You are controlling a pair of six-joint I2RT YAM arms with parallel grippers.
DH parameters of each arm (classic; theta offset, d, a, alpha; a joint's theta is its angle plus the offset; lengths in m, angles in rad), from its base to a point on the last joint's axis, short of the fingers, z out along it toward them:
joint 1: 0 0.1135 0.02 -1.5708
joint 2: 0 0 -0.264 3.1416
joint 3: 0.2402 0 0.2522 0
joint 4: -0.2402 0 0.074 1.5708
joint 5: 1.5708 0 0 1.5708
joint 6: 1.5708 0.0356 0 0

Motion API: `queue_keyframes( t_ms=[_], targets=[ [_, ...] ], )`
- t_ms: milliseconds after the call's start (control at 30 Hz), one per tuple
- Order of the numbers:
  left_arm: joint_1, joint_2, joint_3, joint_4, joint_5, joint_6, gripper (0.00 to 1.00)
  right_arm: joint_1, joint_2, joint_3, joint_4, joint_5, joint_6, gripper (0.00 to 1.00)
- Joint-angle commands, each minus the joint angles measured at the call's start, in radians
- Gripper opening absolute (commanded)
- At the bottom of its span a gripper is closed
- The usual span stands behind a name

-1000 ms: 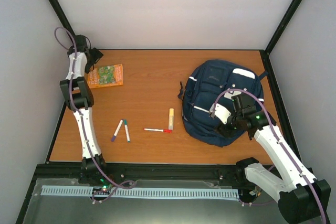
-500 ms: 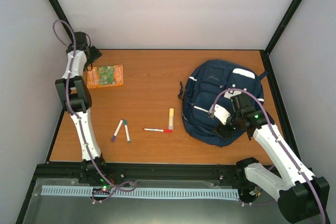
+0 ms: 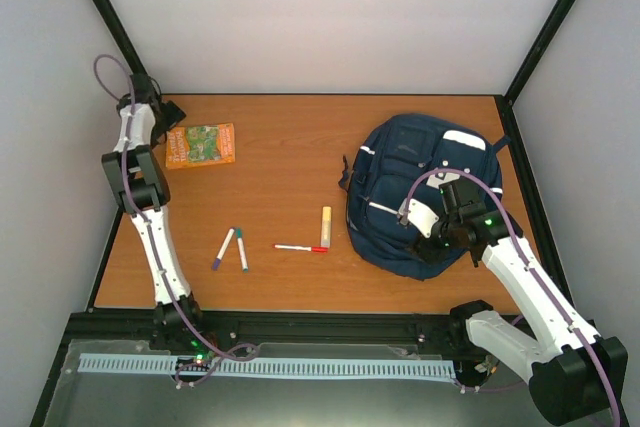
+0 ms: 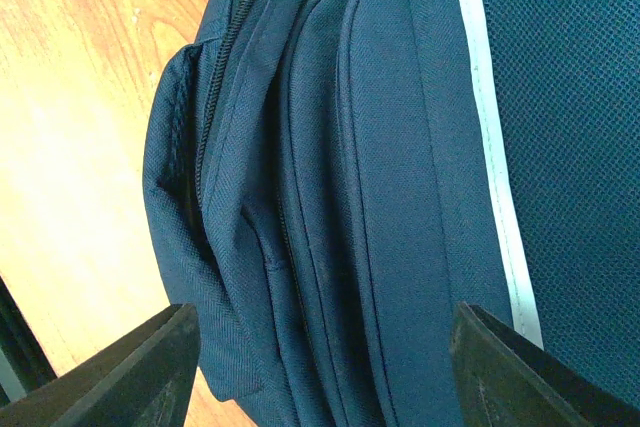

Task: Pack the student bag
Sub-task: Move the book to the center of the board.

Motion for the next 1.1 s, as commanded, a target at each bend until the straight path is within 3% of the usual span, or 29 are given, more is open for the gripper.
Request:
queue_keyframes(
  t_ms=[0,400,767,1067],
  targets=[
    [-0.023,0.071,0.053,-0.025,0.147,0.057,1.0,-0.002,0.003,-0.008,0.011,-0.005,0.011,0.7],
    [-0.183,0.092,0.035,0.025,0.353,0.172,0.9,-0.003,0.017,0.0,0.014,-0.027,0.002,0.7],
    [-0.426,0.056,-0.086,0.05,0.47,0.293,0.81,-0.002,0.07,0.076,0.027,-0.115,-0.012,0.69],
    [-0.612,-0.071,-0.298,0.023,0.453,0.363,0.77,-0.002,0.379,0.344,0.071,-0.305,0.088,0.67]
  ],
)
